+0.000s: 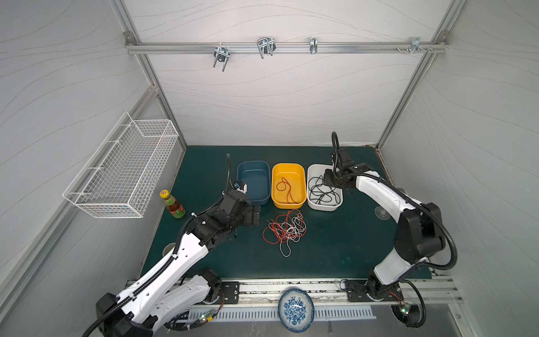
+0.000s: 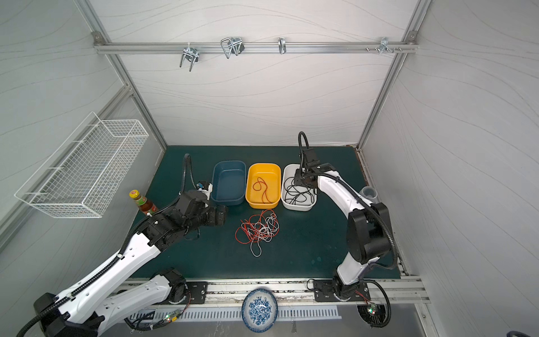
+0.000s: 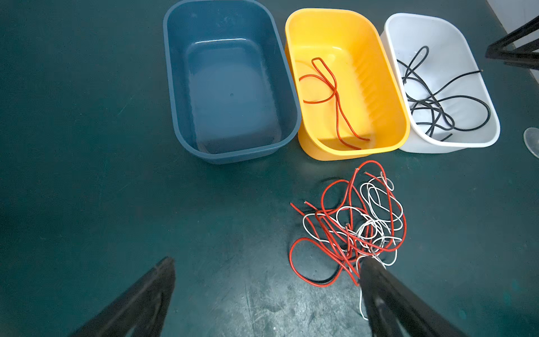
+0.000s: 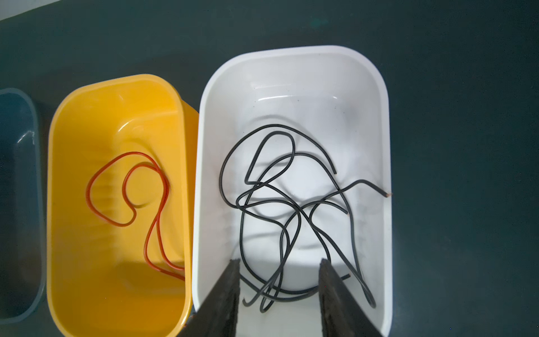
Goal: Untangle and sort cables by color
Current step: Place the cable in the container, then pick up the cable.
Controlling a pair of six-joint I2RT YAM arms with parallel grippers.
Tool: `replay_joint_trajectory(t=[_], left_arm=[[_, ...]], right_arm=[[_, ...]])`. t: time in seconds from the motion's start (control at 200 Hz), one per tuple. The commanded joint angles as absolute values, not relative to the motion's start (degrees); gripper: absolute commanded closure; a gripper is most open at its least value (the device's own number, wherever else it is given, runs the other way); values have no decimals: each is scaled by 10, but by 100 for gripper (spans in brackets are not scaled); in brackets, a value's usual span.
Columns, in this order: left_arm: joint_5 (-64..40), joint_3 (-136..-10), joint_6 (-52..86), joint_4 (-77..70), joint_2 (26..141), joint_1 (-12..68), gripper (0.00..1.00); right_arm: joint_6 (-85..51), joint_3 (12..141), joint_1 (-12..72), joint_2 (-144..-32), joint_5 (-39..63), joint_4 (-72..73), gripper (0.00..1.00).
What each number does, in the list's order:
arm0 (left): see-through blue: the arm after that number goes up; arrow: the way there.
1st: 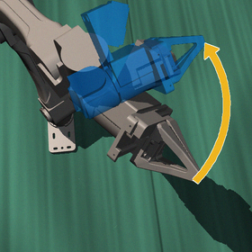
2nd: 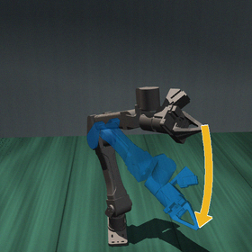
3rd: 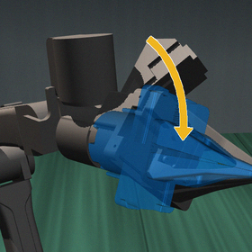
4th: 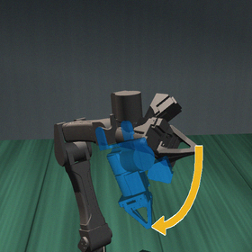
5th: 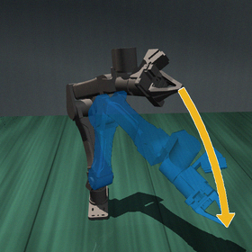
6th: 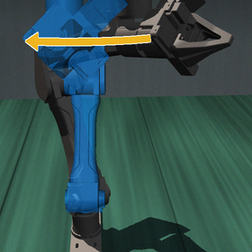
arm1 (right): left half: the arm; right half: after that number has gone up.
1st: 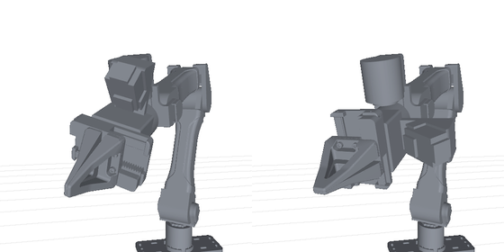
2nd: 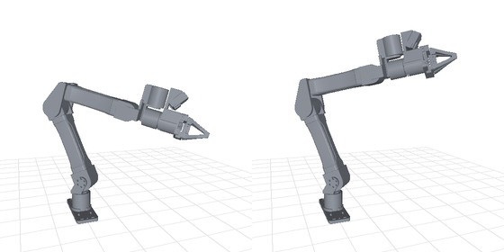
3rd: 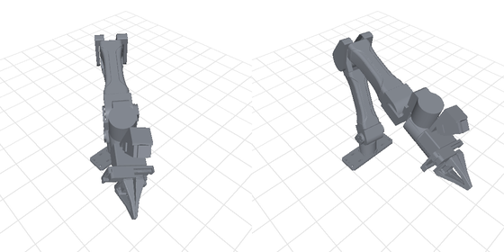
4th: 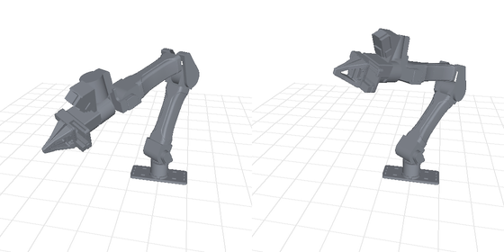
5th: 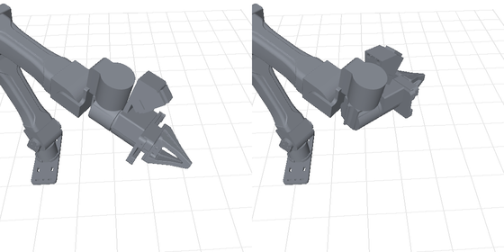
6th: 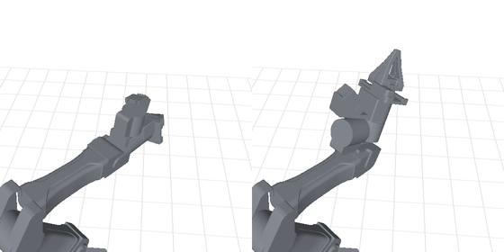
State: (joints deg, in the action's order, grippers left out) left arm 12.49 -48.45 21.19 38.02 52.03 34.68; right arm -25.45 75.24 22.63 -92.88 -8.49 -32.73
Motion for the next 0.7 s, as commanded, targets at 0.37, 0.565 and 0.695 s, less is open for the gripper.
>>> replay_joint_trajectory(t=[0.37,0.565,0.695], left_arm=[[110,-505,204,381,541,353,1],[114,-507,206,387,550,365,2],[131,-529,219,428,572,399,4]], right_arm=[[-240,631,390,-750,-89,-278,35],[-279,543,474,-707,-53,-209,35],[-281,515,540,-706,-67,-195,34]])
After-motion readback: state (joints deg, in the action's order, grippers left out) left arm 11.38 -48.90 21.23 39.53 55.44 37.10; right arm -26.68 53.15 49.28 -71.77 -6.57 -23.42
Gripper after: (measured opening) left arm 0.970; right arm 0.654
